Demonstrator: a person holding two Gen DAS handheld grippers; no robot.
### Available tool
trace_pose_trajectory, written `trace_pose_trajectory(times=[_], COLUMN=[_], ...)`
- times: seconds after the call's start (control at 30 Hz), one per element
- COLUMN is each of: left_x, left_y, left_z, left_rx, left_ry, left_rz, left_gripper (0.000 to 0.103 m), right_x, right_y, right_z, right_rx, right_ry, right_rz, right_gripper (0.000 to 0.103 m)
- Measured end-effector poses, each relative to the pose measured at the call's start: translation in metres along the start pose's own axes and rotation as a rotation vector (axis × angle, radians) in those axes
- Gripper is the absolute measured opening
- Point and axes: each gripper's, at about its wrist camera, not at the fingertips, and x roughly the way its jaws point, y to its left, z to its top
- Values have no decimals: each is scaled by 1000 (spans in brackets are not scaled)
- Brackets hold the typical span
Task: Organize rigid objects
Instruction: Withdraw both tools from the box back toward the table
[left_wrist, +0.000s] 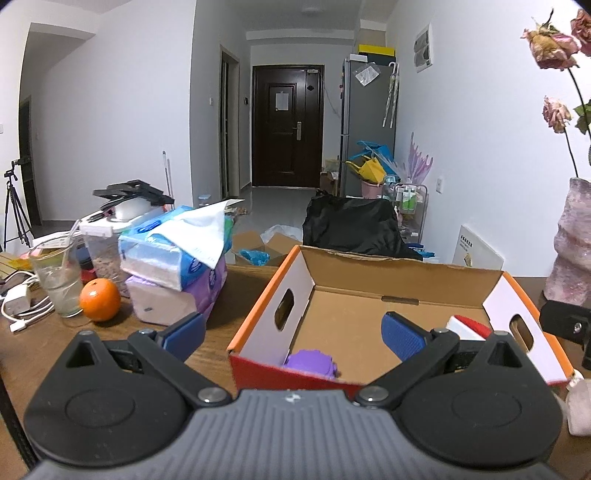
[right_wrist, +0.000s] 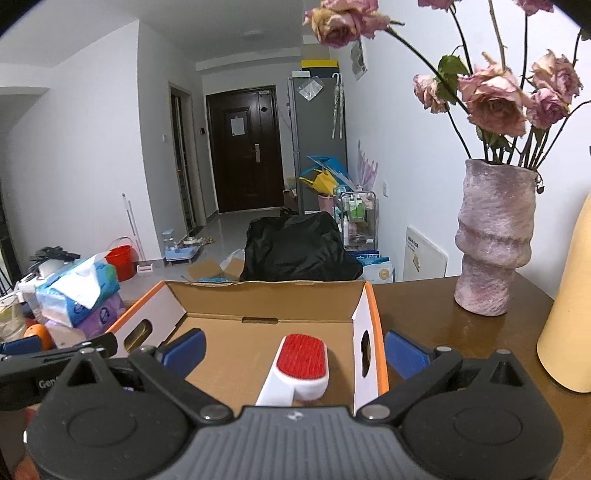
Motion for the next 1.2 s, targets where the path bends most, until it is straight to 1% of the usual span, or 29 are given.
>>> trace_pose_trajectory(times=[0.47,0.67,0.77,0.97,1.1,1.2], left_x=[-67,-87,-98,-114,-123,-130], left_y=[28,35,40,54,61,66], left_z=[-22,-33,-40,-55,-64,-69], left_rx=[-8,9,18,12,14,14], left_ry=[-3,4,6,28,45,49], left_rz=[-1,4,5,2,8,9], left_gripper=[103,103,103,103,103,103], right_x=[-64,-84,-93,-110,-119,-125], right_y=[-1,2,3,11,16,16], right_z=[-32,-49,-60,-79,-92,-98], right_rx=[-35,-69,-82,-109,-136,-139], right_ry=[-14,-4,8,30,36,46], right_rz=[20,33,54,68,50,54], right_gripper=[103,103,103,103,103,103])
